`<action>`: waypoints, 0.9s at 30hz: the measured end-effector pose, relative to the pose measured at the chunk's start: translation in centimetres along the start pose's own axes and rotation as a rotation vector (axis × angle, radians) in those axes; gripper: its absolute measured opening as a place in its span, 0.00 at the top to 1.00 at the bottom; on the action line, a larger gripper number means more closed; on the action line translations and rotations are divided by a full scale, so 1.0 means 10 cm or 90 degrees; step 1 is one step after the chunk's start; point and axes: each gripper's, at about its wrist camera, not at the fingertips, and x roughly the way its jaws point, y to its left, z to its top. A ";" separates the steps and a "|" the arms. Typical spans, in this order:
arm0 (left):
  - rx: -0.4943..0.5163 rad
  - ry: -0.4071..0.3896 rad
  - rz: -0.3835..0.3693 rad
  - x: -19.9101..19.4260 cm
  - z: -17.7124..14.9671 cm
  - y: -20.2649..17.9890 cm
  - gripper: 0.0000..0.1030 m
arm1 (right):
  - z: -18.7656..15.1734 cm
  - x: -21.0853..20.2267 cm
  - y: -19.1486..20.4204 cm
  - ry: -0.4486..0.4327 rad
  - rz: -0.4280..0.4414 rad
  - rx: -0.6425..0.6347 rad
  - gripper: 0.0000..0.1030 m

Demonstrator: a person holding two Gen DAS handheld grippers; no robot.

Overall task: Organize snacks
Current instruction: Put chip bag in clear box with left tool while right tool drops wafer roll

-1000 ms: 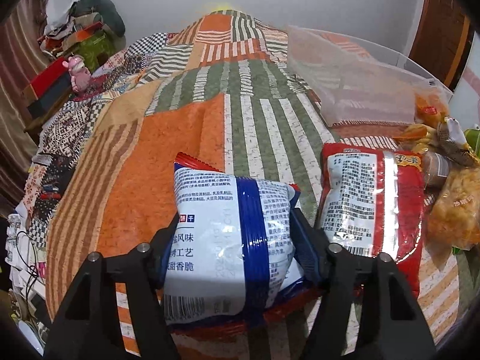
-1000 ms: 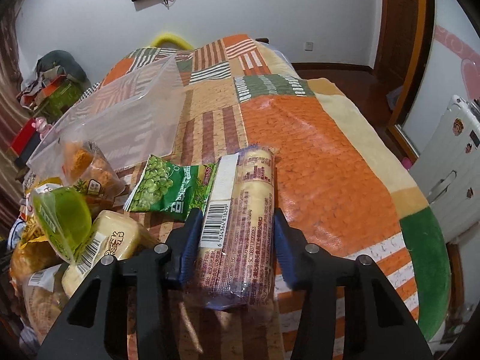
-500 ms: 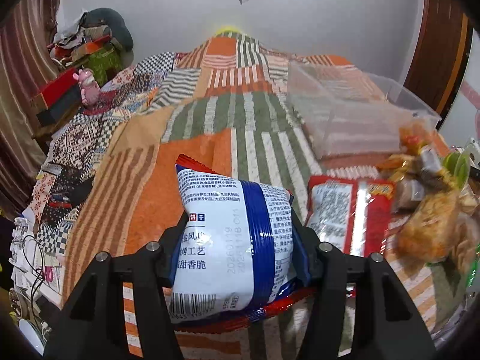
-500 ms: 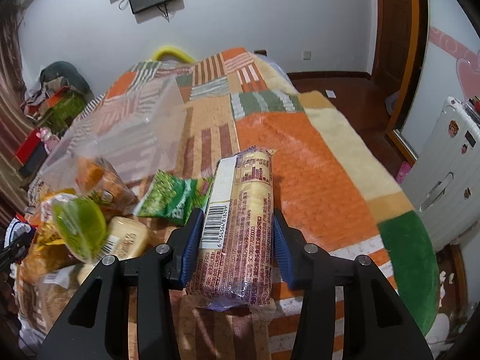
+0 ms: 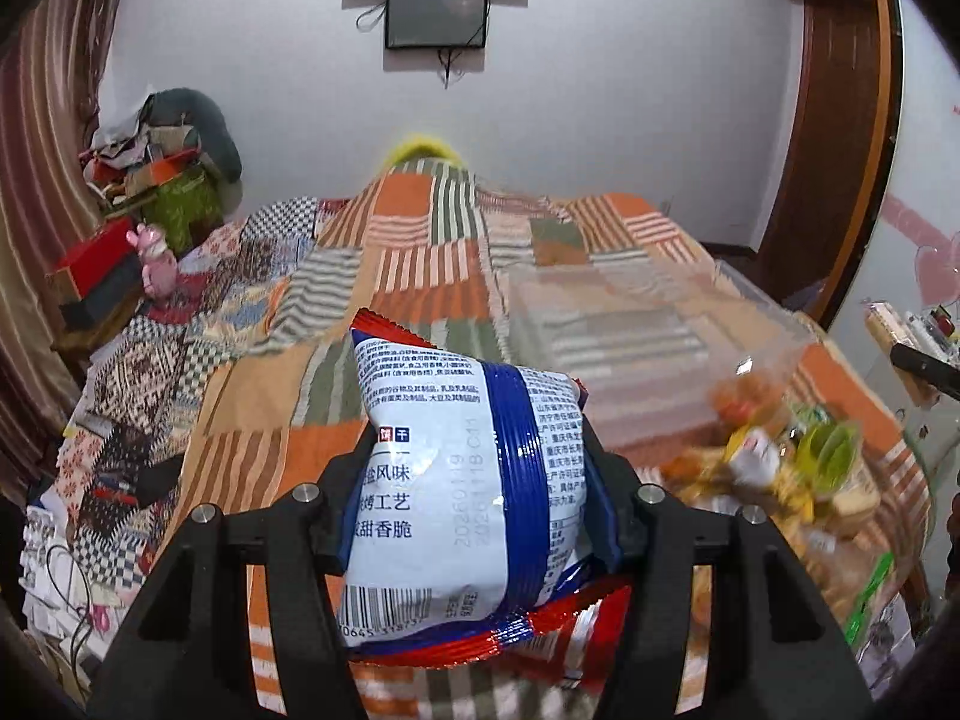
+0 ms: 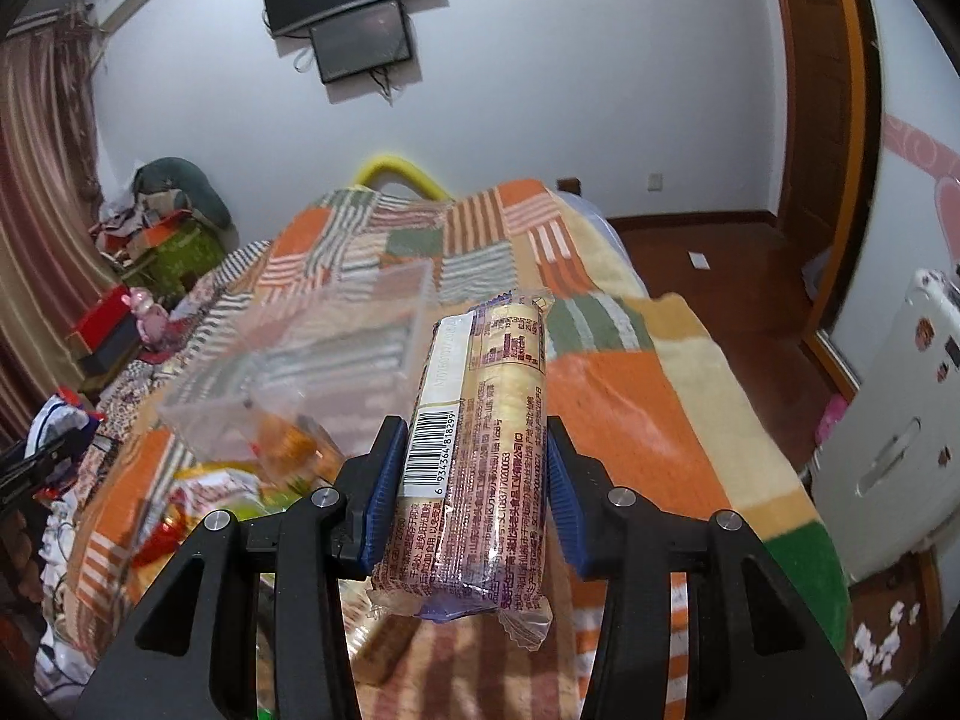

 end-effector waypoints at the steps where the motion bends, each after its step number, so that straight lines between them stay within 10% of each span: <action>1: 0.002 -0.006 0.001 0.00 0.06 -0.03 0.45 | 0.01 0.00 0.02 -0.004 0.004 -0.003 0.60; 27: 0.033 -0.011 -0.070 0.76 0.82 -0.64 0.44 | 0.42 0.57 0.53 -0.029 0.107 -0.054 0.60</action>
